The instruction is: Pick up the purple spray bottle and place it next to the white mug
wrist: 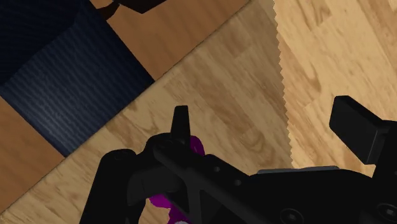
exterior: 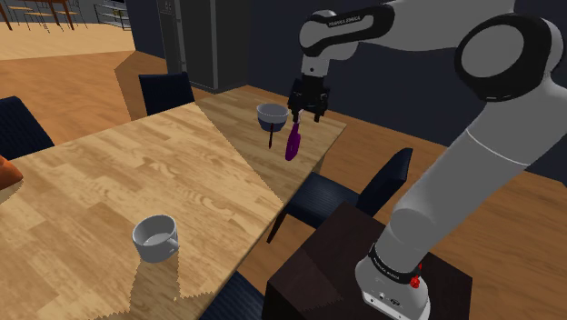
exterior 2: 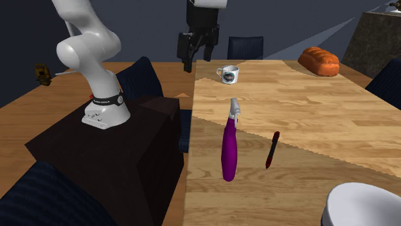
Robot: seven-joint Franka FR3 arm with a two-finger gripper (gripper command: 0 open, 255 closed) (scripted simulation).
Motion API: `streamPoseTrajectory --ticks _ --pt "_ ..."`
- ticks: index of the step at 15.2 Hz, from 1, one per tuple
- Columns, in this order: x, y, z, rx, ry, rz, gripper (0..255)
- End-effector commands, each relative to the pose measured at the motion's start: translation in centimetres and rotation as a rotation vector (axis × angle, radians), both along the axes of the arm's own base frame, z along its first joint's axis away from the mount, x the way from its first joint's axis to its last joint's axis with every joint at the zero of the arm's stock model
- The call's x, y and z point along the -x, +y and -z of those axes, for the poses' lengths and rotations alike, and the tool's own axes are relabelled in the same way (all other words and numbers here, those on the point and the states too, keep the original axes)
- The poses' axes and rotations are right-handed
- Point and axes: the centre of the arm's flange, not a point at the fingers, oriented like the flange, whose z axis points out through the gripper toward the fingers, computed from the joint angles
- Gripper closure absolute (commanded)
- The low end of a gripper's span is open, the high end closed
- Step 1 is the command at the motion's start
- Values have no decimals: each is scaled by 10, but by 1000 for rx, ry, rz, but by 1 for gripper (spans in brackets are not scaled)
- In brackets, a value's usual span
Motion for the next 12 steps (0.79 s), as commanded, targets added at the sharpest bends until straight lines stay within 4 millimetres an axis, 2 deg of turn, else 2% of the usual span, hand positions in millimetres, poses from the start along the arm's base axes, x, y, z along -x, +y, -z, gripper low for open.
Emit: streamPoseTrajectory --ticks 1,7,12 --pt "-20 -17 14 -11 11 56 0" --pt "-69 -76 52 -44 44 217 0" --pt "-102 -129 87 -71 71 352 0"
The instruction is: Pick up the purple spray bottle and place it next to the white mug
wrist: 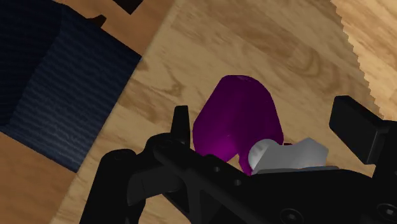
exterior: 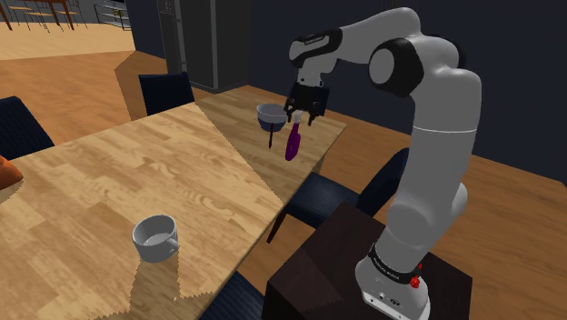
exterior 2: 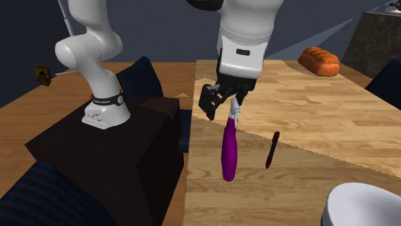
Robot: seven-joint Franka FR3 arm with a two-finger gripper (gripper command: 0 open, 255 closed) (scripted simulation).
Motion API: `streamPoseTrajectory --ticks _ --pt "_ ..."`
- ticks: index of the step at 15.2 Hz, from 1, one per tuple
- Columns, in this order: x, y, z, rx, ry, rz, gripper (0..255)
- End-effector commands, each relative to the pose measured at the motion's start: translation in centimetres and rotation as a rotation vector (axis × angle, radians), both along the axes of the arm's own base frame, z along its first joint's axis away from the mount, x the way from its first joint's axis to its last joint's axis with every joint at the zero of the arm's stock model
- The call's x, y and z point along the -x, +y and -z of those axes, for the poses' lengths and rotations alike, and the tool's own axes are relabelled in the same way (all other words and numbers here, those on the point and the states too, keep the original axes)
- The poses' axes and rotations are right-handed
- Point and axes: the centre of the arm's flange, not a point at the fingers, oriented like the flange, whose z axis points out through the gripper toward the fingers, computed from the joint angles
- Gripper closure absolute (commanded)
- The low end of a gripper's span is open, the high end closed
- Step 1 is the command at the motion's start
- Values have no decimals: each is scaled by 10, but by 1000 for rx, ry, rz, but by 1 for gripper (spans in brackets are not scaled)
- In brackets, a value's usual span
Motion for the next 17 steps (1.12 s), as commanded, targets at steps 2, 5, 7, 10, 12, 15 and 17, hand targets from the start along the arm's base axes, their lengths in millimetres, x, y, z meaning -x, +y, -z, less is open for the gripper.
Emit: streamPoseTrajectory --ticks 2,5,7,10,12,15,17 --pt "-18 -30 23 -17 17 82 0" --pt "-31 -64 45 -34 33 163 0" --pt "-39 -87 60 -45 44 217 0" --pt "-40 -91 75 -48 47 233 0" --pt "-38 -87 85 -48 47 233 0" --pt "-37 -83 100 -48 47 233 0" --pt "-36 -82 103 -48 47 233 0"
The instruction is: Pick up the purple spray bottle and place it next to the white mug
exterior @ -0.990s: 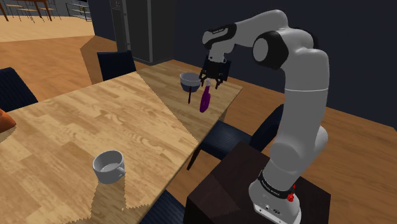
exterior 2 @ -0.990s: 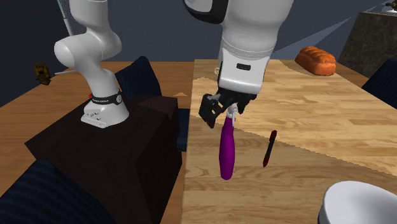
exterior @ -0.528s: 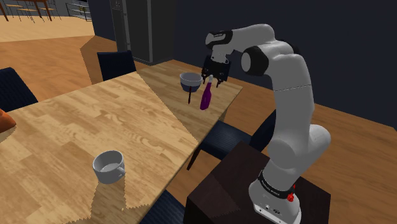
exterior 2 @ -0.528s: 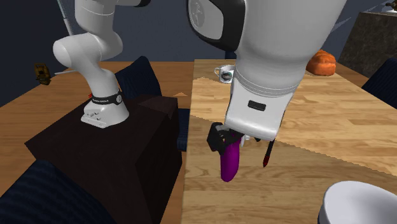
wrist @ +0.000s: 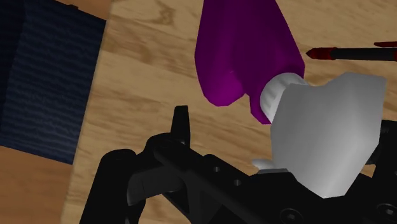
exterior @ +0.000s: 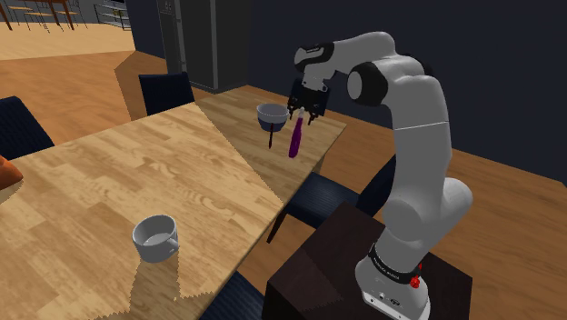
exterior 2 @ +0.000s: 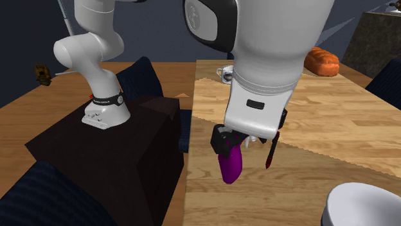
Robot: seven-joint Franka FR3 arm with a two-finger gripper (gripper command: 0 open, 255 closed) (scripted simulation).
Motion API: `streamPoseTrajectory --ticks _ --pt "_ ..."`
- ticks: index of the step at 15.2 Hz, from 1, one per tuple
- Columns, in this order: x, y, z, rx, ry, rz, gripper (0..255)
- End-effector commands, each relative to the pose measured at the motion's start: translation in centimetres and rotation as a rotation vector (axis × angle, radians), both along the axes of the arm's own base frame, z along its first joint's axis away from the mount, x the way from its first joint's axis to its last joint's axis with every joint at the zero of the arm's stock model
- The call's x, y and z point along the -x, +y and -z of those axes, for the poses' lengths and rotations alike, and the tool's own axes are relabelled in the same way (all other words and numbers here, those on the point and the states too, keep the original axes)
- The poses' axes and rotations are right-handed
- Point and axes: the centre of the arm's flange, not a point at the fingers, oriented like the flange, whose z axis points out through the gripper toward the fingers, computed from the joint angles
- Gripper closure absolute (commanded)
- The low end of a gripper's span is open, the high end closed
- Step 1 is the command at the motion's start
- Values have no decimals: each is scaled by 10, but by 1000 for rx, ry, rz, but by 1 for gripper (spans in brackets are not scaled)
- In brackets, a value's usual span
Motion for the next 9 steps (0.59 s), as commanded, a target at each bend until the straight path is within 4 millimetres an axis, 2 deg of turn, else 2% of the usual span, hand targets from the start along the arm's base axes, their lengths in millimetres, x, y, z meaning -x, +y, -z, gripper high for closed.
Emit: streamPoseTrajectory --ticks 1,6,7,8,9 --pt "2 9 67 -43 95 -6 0" --pt "2 9 67 -43 95 -6 0" --pt "-8 25 63 -42 96 -6 255" --pt "-7 28 68 -42 97 -8 255" --pt "-5 24 62 -42 98 -8 255"
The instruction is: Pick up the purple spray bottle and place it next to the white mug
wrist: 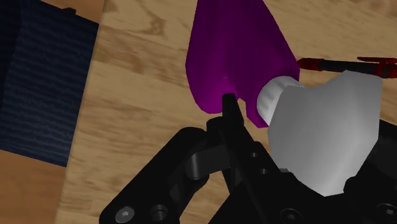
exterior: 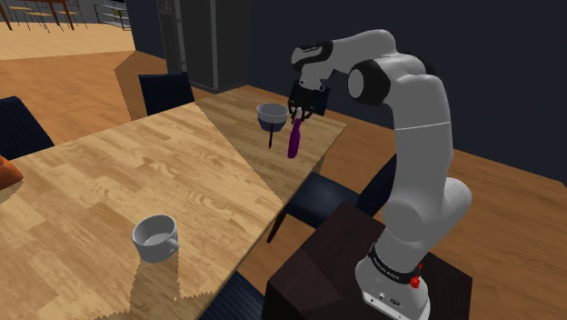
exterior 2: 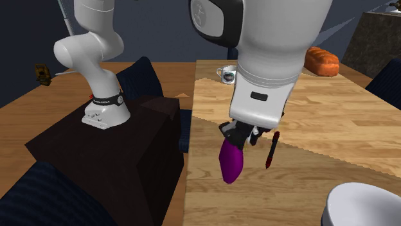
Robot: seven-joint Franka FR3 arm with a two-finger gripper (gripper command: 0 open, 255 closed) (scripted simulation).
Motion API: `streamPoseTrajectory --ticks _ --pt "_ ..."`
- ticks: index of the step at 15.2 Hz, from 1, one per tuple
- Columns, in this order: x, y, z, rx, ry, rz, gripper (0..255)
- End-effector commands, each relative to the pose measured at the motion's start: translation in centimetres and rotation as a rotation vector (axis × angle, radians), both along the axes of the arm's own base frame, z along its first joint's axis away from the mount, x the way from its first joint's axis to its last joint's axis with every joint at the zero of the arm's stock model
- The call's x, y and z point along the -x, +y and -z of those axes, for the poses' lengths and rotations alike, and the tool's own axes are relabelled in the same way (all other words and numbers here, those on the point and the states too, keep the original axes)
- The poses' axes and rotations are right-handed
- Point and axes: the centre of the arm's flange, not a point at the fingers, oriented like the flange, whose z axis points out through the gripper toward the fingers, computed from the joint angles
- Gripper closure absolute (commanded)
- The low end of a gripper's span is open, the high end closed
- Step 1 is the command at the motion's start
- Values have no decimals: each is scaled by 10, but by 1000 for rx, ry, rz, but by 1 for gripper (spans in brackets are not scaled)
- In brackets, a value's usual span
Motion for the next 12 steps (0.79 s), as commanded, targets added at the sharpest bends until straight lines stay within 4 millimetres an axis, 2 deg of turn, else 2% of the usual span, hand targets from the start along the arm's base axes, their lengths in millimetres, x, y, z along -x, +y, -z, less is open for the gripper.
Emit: streamPoseTrajectory --ticks 1,2,3,6,7,12 --pt "2 6 58 -47 96 -8 255" --pt "-8 0 60 -48 96 -8 255" --pt "-16 1 52 -47 96 -8 255" --pt "-9 -5 51 -46 95 -9 255" --pt "6 -8 69 -47 94 -6 255" --pt "6 -8 43 -47 94 -6 255"
